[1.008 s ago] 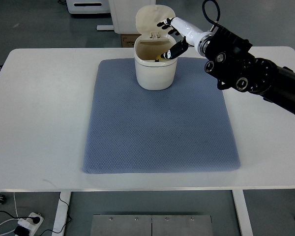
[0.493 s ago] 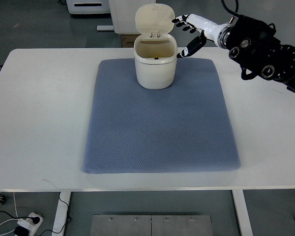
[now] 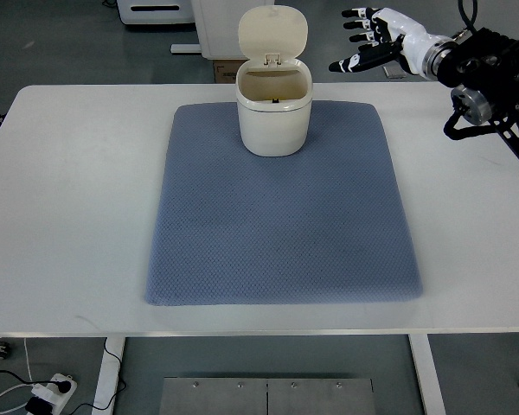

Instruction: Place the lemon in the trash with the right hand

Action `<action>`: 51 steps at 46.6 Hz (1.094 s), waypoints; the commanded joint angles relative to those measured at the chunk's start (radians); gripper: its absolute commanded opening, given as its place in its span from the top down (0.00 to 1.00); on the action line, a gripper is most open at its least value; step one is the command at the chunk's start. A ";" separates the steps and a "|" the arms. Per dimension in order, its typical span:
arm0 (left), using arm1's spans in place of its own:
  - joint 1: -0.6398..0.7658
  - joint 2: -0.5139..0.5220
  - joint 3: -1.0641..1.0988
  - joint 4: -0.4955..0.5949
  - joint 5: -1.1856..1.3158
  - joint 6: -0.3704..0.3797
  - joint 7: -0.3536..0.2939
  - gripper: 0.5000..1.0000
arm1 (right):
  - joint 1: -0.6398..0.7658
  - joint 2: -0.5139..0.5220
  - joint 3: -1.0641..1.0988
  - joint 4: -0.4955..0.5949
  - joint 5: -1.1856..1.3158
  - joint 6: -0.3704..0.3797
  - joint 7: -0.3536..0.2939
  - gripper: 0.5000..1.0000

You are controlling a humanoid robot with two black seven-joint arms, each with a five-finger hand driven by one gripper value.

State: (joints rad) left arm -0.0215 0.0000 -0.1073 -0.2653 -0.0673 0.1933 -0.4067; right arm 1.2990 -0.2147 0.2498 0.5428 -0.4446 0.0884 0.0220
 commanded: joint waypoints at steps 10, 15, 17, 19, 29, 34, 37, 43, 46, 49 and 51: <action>0.000 0.000 0.000 0.000 0.000 0.000 0.000 0.00 | -0.128 0.006 0.331 0.000 0.035 -0.033 -0.007 0.19; 0.000 0.000 0.000 0.000 0.000 0.000 0.000 0.00 | -0.171 0.009 0.413 0.000 0.035 -0.071 -0.002 0.08; 0.000 0.000 0.000 0.000 0.000 0.000 0.000 0.00 | -0.188 0.011 0.445 0.002 0.035 -0.079 0.003 0.04; 0.000 0.000 0.000 0.000 0.001 0.000 0.000 0.00 | -0.205 0.011 0.485 0.002 0.035 -0.088 0.006 0.04; 0.000 0.000 0.000 0.000 0.000 0.000 0.000 0.00 | -0.274 0.014 0.629 0.012 0.035 -0.104 0.007 0.00; 0.000 0.000 0.000 0.000 0.000 0.000 0.000 0.00 | -0.308 0.015 0.664 0.055 0.035 -0.101 0.007 0.00; 0.000 0.000 0.000 0.000 0.000 0.000 0.000 0.00 | -0.336 0.017 0.684 0.100 0.035 -0.099 0.007 0.00; 0.000 0.000 0.000 0.000 0.000 0.001 0.000 0.00 | -0.389 0.023 0.704 0.149 0.035 -0.101 0.007 0.00; 0.000 0.000 0.000 0.000 0.000 0.000 0.000 0.00 | -0.405 0.035 0.707 0.151 0.033 -0.101 0.007 0.00; 0.000 0.000 0.000 0.000 0.000 0.000 0.000 0.00 | -0.418 0.044 0.717 0.151 0.033 -0.099 0.007 0.00; 0.000 0.000 0.000 0.000 0.000 0.000 0.000 0.00 | -0.431 0.054 0.729 0.152 0.033 -0.099 0.009 0.00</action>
State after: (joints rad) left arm -0.0214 0.0000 -0.1074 -0.2654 -0.0674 0.1933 -0.4065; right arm 0.8829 -0.1719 0.9641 0.6938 -0.4106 -0.0113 0.0288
